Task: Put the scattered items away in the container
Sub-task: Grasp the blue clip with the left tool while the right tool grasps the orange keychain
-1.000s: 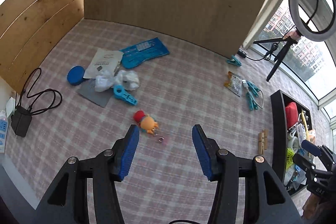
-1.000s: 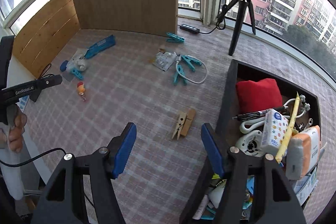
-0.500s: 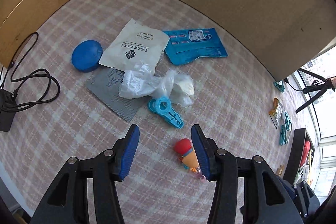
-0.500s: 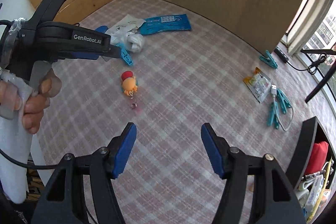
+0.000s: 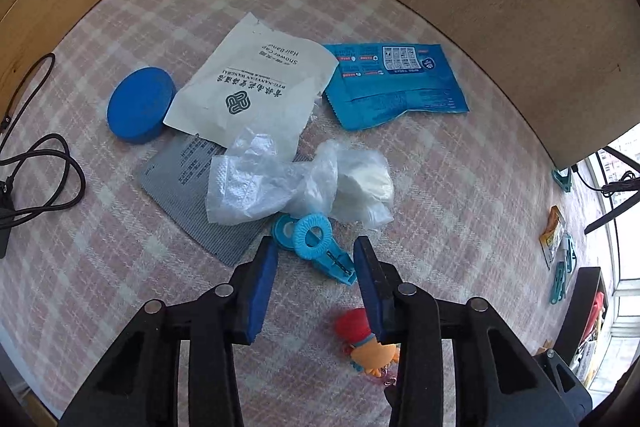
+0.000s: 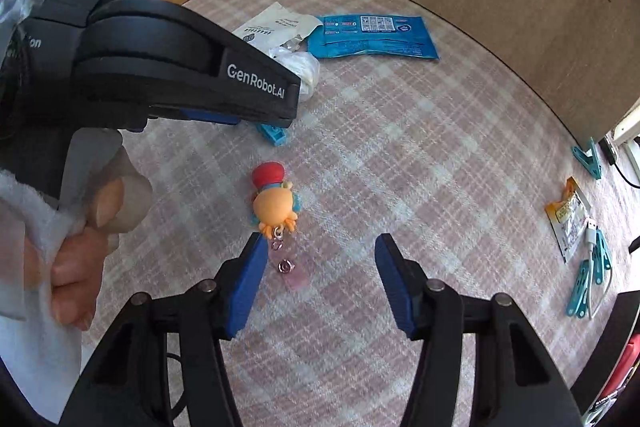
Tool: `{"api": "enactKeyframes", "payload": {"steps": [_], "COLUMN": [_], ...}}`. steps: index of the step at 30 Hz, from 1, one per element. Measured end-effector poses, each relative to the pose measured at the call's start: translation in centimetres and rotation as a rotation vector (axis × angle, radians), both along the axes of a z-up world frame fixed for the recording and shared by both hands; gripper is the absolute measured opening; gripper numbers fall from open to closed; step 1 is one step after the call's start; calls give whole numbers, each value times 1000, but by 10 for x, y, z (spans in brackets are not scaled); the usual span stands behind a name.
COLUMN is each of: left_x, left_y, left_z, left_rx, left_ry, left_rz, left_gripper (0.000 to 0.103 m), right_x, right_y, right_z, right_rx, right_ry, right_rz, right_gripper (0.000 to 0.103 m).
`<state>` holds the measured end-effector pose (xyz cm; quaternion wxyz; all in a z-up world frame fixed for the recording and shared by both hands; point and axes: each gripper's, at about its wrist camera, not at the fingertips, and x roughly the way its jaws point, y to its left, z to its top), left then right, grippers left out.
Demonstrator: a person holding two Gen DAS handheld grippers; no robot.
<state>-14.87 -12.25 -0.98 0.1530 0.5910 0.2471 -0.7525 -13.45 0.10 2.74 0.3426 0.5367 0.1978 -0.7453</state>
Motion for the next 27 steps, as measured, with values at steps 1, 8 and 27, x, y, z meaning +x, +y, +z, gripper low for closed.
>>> {"api": "enactKeyframes", "payload": {"steps": [1,8,27], "left_x": [0,7,37], "left_y": [1,4,1], "left_z": [-1,-3,-8], "left_rx": [-2,15,26], "left_ry": [-4,-1,19], "left_rz": [-7,-20,-32], "left_gripper": [28,26,13], "right_x": [0,1,-2], "right_y": [-3,-18,-15], "right_z": [-2,-11,-17], "right_rx": [2,18,-27], "right_ry": [-2,0,-38], "right_rz": [4,25,-8], "right_gripper": [53,49,36]}}
